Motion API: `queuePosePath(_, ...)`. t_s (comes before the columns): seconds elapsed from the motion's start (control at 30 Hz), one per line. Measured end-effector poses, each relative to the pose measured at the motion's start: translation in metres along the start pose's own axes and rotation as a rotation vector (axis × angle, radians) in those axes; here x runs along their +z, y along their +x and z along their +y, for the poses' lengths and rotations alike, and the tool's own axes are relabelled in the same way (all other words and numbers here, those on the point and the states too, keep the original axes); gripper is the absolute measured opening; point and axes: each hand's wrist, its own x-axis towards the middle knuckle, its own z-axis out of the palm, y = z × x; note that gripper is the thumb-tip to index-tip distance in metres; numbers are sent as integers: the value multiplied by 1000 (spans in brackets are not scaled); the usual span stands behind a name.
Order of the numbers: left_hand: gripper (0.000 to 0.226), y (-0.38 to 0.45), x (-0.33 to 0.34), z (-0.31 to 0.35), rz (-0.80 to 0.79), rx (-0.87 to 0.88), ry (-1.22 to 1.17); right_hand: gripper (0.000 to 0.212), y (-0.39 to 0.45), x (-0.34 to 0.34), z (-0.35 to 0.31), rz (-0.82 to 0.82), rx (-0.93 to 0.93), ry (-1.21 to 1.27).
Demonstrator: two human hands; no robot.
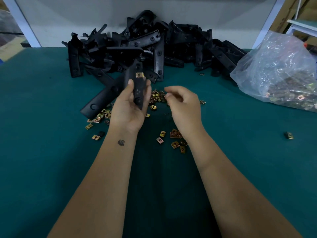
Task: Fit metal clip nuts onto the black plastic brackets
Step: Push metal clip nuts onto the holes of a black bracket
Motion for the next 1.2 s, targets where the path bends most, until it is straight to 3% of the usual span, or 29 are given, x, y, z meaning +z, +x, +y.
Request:
queuePosePath(0.1, 24, -2, -3, 10, -10, 20, -122, 25, -2, 3, 4, -74, -144, -306)
queuePosePath(0.3, 16, -3, -6, 15, -12, 2, -143, 37, -2, 11, 14, -386, -354, -824)
queuePosePath(0.53, 19, -1, -5, 13, 17, 25, -212, 27, -4, 9, 13, -241, -404, -895)
queuePosePath(0.73, 23, 1, -7, 10, -18, -8, -81, 30, -8, 15, 9, -367, -484, -920)
queuePosePath(0.9, 22, 0, -6, 8, -32, -35, -38, 14, -7, 15, 7, -366, -464, -783)
queuePosePath(0.97, 20, -1, -5, 8, -31, -36, -30, 8, -6, 15, 5, -320, -371, -582)
queuePosePath(1.1, 20, -1, -4, 6, -22, -39, -31, 24, -3, 10, 0, -190, -139, -196)
queuePosePath(1.2, 16, -1, -2, 1, -15, -38, 92, 21, 0, 3, -2, -132, -27, 49)
